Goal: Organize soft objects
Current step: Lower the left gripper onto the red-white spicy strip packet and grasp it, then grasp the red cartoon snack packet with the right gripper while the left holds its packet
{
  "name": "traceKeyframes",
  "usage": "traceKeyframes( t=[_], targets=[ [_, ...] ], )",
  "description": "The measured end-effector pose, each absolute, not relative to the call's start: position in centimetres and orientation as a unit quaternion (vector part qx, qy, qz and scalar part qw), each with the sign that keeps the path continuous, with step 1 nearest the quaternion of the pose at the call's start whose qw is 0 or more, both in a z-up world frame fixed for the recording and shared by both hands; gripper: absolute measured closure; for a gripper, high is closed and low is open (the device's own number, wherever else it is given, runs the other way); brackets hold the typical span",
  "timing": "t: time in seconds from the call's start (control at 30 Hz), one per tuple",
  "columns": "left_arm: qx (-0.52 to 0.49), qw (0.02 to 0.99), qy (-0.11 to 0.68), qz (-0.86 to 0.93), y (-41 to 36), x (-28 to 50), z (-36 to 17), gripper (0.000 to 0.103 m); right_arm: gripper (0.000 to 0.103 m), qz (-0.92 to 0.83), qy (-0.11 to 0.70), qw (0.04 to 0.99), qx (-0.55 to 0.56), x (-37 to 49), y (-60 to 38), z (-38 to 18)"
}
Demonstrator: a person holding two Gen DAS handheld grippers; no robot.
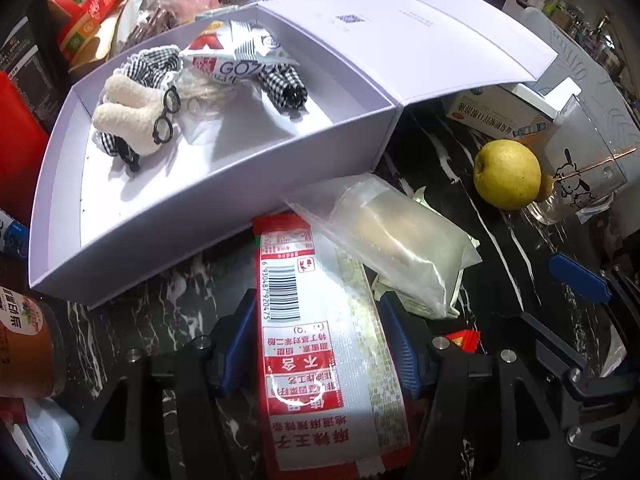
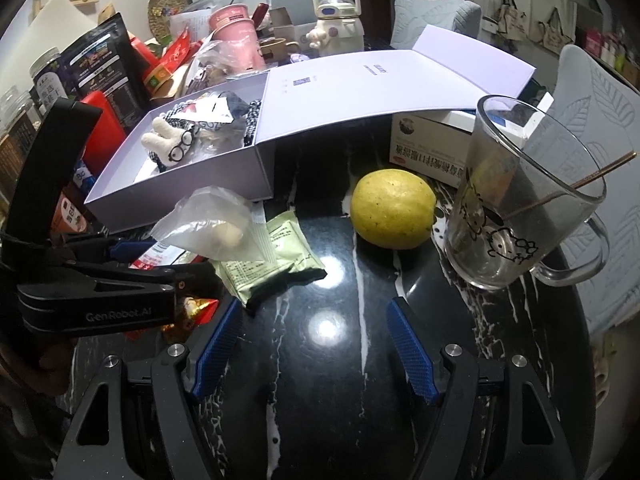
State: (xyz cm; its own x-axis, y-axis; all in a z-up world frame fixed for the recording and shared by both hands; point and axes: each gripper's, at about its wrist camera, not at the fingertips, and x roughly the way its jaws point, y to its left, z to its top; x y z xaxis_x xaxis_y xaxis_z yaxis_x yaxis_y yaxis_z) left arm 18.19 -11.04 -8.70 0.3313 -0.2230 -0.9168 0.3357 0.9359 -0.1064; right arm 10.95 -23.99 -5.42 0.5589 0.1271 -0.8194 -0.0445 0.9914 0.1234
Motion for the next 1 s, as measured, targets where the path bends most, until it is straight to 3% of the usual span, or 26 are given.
traceKeyframes(
  t=[0.07,0.2,0.57,1.0],
  targets=[
    [0.045,0.822,0.541,-0.173,-10.9,18.0,-8.6,0.050,0.028,0.048,0.467,0.882,0.044,10.8,-24.0,-5.4],
    [0.031,0.828,0.530,-0.178,-10.3,17.2,-8.3,0.054,0.028,0.046,0.465,0.883,0.045,10.6,-24.0,-5.3],
    [-0.003,0.846,0.503,-0.178,-6.2,14.0,-4.8,0.054,0.028,0.076,0.455,0.885,0.062,10.0,-23.2,-4.6],
    [-0.049,0.854,0.500,-0.134,-0.3,10.2,-4.7,0.054,0.028,0.131,0.472,0.870,0.057,10.4,-18.5,-5.8]
  ],
)
